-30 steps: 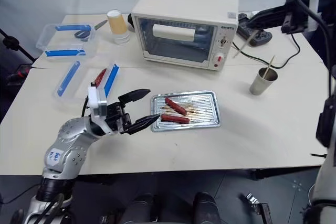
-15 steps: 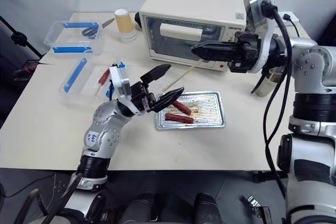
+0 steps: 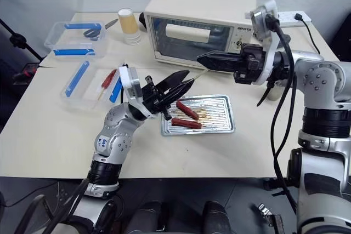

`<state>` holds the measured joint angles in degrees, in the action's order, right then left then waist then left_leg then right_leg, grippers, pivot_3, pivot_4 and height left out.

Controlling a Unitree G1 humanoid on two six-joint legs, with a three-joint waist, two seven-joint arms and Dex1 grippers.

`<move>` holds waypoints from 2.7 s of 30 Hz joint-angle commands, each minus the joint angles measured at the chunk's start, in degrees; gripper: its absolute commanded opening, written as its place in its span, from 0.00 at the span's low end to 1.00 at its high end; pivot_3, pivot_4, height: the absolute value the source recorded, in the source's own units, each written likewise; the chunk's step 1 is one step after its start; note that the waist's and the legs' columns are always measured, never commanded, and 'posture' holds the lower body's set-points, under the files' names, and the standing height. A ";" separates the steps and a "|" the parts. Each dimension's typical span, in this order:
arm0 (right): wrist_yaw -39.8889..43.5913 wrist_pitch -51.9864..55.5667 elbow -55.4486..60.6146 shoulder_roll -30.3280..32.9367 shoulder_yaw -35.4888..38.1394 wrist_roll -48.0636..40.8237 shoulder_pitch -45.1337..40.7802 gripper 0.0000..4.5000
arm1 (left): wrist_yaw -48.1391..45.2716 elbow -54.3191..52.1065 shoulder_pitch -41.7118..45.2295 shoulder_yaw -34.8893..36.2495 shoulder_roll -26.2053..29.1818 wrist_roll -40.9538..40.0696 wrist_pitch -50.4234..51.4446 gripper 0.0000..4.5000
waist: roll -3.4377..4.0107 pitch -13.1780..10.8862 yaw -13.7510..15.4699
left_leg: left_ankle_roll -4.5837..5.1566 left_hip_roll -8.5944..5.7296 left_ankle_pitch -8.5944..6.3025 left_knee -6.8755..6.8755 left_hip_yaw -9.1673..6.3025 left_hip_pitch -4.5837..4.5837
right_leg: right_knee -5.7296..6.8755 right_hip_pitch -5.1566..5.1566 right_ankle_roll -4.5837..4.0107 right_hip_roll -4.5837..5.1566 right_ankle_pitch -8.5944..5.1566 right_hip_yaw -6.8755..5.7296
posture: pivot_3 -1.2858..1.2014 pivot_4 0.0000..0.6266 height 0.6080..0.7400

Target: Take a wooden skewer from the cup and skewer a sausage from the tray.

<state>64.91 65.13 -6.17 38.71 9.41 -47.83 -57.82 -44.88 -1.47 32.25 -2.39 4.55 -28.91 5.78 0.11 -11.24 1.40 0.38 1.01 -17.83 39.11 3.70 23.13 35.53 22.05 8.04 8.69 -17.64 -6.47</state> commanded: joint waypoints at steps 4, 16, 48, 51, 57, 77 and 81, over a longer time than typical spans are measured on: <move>-0.95 -0.19 1.94 -0.09 2.00 -3.15 -0.42 0.00 | 0.49 -2.15 0.02 -0.65 -0.59 -0.35 -0.01 0.01 | 0.00 0.00 0.00 | 0.00 0.00 0.00 0.02 0.00 0.03 | -0.01 0.01 0.00 0.00 0.00 0.00 | 0.52 0.24 1.00; -2.36 -0.42 1.68 -0.09 2.09 -4.54 0.34 0.00 | 1.72 -2.47 0.90 -0.07 0.07 -1.89 3.94 0.13 | 0.00 0.00 -0.06 | 0.00 0.00 0.00 0.01 0.00 0.04 | 0.00 0.04 0.00 0.00 0.00 0.01 | 0.52 0.24 1.00; -8.00 -1.29 0.90 -1.72 3.96 -7.84 0.13 0.00 | 1.38 0.18 0.56 -1.24 -3.57 -0.61 0.28 0.41 | 0.00 0.00 -0.01 | 0.00 0.00 0.00 0.01 0.02 0.06 | -0.01 0.06 0.00 0.00 0.00 0.01 | 0.52 0.24 1.00; -8.55 -1.27 0.98 -1.83 4.06 -8.06 0.24 0.00 | 1.42 0.57 0.62 -1.21 -3.96 -0.34 -0.36 0.28 | 0.00 0.00 -0.04 | 0.00 0.00 0.00 0.01 0.02 0.06 | 0.00 0.06 0.00 0.00 0.00 0.01 | 0.52 0.24 1.00; -9.39 -0.86 1.12 -2.10 4.28 -9.17 0.33 0.00 | 2.38 0.91 0.81 -0.51 -4.69 -0.33 -1.16 0.00 | 0.00 0.00 -0.01 | 0.00 0.00 0.00 0.01 0.02 0.08 | 0.00 0.09 0.00 0.00 0.00 0.02 | 0.52 0.24 1.00; 6.67 -27.67 0.59 13.61 0.23 9.92 17.99 0.97 | -0.42 -5.43 -6.01 6.17 11.22 -1.47 3.57 0.00 | -0.02 -0.01 0.16 | 0.02 0.00 -0.01 -0.06 0.06 0.10 | -0.03 0.13 0.00 -0.01 0.00 0.03 | 0.52 0.24 1.00; 13.63 -46.30 -3.93 17.64 -2.07 19.97 29.99 0.99 | -3.67 -9.19 -14.08 10.95 20.25 -2.80 5.70 0.00 | -0.03 -0.01 -0.22 | 0.06 -0.01 -0.04 -0.11 0.17 0.11 | -0.10 0.18 0.01 0.00 0.00 0.11 | 0.52 0.24 1.00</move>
<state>76.31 25.13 -9.17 55.07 6.43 -30.18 -28.32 -47.15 -7.35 19.25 6.42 23.65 -30.03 11.21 0.08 -11.25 1.18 0.44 1.02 -17.87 39.01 3.89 23.21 35.45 22.22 8.05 8.68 -17.64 -6.35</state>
